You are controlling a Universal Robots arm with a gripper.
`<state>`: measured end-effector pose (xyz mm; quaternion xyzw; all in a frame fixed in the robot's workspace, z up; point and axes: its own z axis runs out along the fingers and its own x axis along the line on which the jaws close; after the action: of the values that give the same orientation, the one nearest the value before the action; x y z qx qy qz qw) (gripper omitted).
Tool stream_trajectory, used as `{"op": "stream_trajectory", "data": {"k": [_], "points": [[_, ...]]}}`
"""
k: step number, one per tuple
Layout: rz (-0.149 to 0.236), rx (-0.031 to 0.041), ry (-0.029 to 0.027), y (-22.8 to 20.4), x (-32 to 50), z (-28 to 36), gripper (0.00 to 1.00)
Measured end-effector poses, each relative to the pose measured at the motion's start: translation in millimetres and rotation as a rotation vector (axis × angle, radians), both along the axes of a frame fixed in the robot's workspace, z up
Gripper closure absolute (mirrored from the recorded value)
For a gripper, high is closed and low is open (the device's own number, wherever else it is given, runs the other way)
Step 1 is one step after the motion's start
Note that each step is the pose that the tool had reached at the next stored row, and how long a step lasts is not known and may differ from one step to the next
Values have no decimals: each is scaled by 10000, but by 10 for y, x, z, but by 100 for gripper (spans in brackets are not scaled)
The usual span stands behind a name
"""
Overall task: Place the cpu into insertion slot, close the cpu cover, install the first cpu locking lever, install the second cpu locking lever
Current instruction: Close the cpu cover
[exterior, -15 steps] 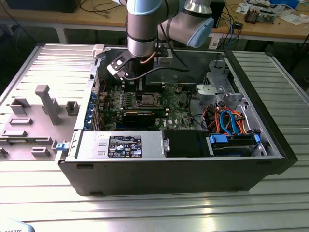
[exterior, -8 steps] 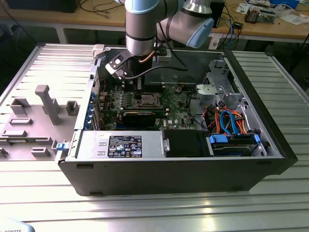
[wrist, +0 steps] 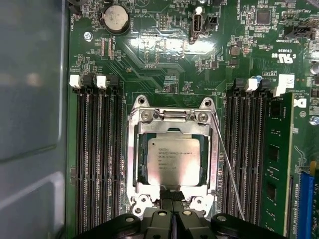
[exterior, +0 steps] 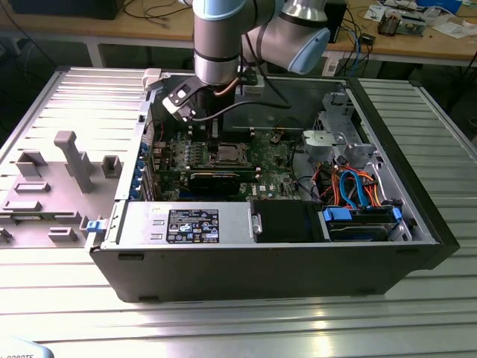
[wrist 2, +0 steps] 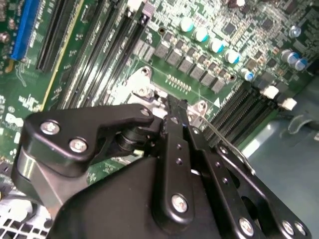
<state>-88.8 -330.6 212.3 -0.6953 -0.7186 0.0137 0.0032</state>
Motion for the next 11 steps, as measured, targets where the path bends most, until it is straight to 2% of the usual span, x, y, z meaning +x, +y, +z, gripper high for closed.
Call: {"op": "stream_trajectory", "data": {"k": [2, 11], "points": [[-1, 1, -2, 0, 12, 21, 89], [0, 0, 10, 0, 418, 16, 89]]}}
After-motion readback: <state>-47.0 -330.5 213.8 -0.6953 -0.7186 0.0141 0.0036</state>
